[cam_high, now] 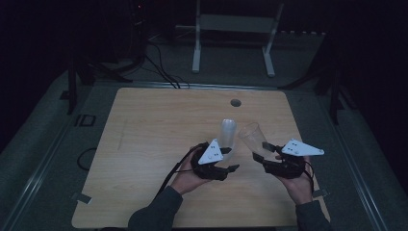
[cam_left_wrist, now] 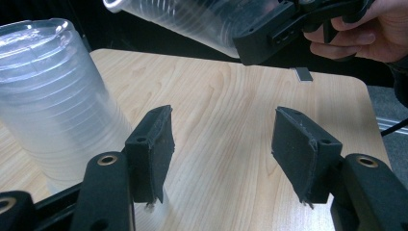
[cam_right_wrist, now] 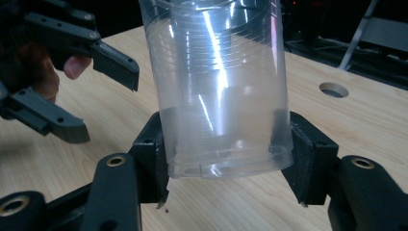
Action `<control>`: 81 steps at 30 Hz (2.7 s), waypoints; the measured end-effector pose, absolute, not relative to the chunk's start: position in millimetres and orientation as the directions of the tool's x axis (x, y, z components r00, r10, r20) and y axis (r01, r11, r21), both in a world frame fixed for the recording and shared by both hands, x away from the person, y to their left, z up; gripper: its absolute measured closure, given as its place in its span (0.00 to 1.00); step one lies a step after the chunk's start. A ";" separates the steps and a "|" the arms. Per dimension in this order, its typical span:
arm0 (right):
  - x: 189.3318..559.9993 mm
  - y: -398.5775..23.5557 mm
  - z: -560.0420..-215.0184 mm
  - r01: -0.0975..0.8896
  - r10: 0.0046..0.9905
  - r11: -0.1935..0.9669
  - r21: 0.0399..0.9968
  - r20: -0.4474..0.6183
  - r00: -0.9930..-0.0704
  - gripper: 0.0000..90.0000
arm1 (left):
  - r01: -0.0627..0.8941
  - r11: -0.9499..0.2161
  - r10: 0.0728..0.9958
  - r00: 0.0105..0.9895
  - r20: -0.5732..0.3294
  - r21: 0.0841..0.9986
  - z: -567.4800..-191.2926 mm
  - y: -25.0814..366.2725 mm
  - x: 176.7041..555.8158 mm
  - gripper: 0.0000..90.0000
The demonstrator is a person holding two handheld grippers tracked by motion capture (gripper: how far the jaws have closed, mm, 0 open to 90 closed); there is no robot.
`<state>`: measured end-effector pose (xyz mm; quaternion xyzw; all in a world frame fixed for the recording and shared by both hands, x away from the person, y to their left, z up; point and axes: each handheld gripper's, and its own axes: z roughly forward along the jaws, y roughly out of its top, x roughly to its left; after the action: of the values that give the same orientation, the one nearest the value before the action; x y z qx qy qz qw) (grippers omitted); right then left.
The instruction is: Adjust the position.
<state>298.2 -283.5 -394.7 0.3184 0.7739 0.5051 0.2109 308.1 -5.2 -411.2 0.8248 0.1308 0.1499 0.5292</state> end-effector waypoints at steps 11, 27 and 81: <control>296.0 -282.6 -395.4 0.272 0.744 0.236 0.933 0.007 -0.668 0.47 | 0.060 -0.388 0.381 0.919 0.101 0.920 -407.4 -7.8 308.3 0.44; 286.3 -279.9 -392.8 0.211 0.811 0.192 0.958 -0.034 -0.584 0.47 | 0.082 -0.348 0.403 0.912 0.071 0.934 -400.9 -12.4 308.3 0.43; 266.4 -266.1 -398.9 0.142 0.804 0.150 0.978 -0.037 -0.594 0.47 | 0.250 -0.152 0.415 0.894 -0.168 0.956 -373.3 -29.8 326.7 0.20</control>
<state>266.4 -266.1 -398.9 0.3388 0.6978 0.5569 0.2970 326.7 -29.8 -373.3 0.7560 0.2199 0.0671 0.6129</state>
